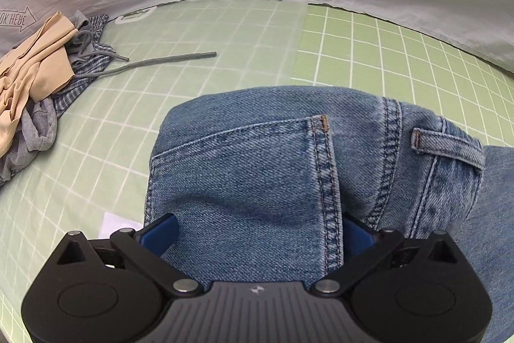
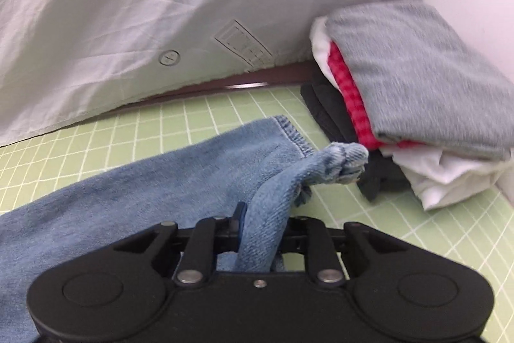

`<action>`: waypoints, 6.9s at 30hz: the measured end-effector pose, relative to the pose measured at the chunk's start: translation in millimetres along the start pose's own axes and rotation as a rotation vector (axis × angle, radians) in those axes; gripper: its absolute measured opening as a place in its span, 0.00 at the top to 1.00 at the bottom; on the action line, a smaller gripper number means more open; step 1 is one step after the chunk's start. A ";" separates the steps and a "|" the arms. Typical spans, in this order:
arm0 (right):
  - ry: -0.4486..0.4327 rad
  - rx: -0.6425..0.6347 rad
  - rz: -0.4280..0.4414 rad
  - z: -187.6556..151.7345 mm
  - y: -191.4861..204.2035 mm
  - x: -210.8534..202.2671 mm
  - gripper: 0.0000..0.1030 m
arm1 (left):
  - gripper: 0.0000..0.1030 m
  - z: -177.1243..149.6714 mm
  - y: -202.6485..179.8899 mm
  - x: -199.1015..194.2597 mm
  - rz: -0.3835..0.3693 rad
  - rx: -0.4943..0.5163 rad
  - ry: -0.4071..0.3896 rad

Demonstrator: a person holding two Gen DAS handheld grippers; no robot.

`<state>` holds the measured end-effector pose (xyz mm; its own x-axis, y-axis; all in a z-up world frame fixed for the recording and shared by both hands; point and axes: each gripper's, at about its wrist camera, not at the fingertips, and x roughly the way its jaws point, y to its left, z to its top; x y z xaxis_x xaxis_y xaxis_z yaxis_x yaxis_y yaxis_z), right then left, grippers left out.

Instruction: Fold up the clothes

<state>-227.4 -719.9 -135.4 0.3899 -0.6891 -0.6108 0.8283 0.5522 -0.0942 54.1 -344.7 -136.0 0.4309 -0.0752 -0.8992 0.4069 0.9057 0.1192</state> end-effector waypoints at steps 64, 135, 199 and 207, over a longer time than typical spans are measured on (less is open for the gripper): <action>0.178 -0.020 0.433 -56.0 225.3 -79.5 0.08 | 0.00 -52.1 49.7 6.0 -0.126 0.035 0.020; 0.212 -0.013 0.246 -72.6 152.5 -124.3 0.02 | 0.00 -79.4 133.5 -10.1 -0.292 -0.244 0.067; 0.245 0.219 0.097 -58.2 -28.7 -25.4 0.02 | 0.77 -19.8 -216.2 -46.0 -0.400 0.375 -0.054; 0.269 0.219 0.111 -59.2 -22.5 -18.3 0.02 | 0.70 -16.7 -220.1 -29.5 -0.446 0.329 -0.006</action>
<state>-276.9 -692.0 -168.6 0.3862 -0.4664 -0.7958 0.8650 0.4828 0.1368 -61.6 -534.8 -142.8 0.1634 -0.4248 -0.8904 0.7807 0.6075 -0.1466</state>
